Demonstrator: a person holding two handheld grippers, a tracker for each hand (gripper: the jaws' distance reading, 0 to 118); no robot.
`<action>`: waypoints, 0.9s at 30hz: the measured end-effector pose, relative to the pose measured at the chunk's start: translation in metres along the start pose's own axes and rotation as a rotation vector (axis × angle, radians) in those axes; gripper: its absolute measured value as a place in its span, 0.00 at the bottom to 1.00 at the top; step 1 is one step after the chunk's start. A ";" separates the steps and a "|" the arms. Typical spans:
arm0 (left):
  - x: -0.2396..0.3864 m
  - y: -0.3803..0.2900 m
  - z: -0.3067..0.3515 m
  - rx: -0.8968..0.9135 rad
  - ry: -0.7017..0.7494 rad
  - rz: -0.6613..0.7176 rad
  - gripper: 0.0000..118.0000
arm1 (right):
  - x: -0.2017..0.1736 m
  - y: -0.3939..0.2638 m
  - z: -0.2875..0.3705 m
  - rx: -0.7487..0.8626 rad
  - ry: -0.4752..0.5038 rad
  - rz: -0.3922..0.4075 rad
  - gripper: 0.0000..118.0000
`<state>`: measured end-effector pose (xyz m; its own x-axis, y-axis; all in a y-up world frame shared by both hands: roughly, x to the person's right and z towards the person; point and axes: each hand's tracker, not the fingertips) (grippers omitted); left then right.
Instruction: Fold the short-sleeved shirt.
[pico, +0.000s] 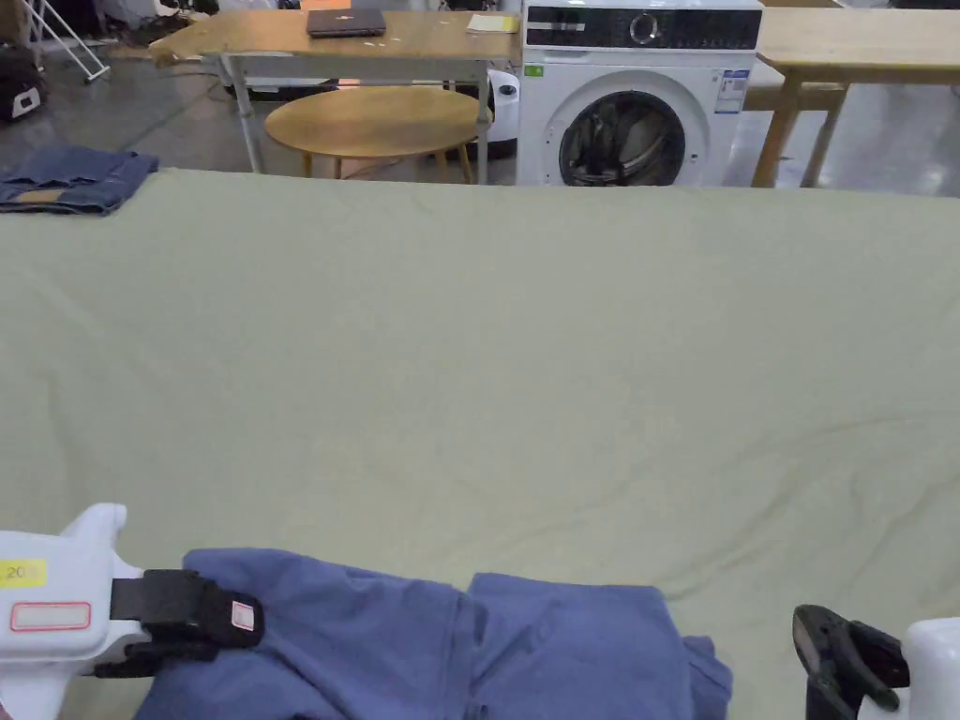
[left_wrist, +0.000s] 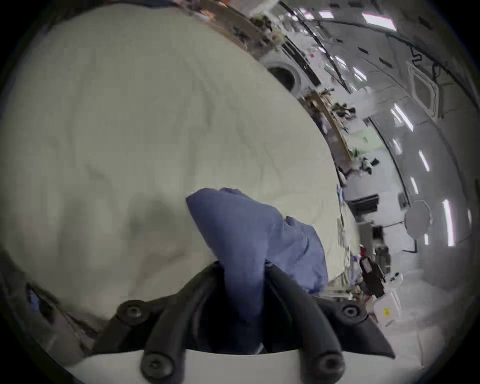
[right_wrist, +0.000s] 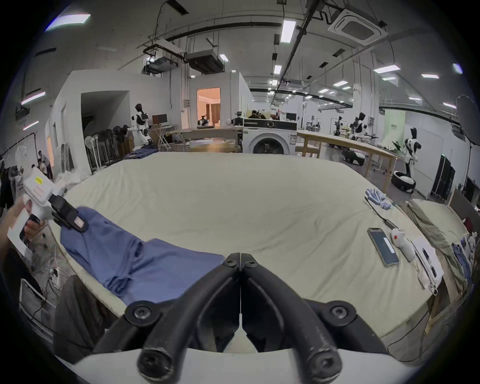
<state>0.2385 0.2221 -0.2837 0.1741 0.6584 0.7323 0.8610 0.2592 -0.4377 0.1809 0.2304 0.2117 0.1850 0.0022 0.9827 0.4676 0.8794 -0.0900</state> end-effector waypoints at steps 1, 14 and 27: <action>0.014 0.001 0.005 0.000 0.013 -0.033 0.06 | 0.000 0.001 -0.002 0.003 0.008 0.003 0.00; 0.161 -0.038 -0.073 -0.115 0.090 -0.313 0.06 | 0.012 -0.009 0.013 0.021 0.005 -0.025 0.00; 0.206 -0.074 -0.171 -0.202 0.005 -0.405 0.97 | 0.042 -0.026 0.028 -0.003 -0.067 -0.086 0.00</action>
<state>0.2925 0.2179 -0.0114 -0.1940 0.5286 0.8264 0.9361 0.3518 -0.0053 0.1528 0.2210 0.2601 0.0861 -0.0415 0.9954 0.4816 0.8764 -0.0051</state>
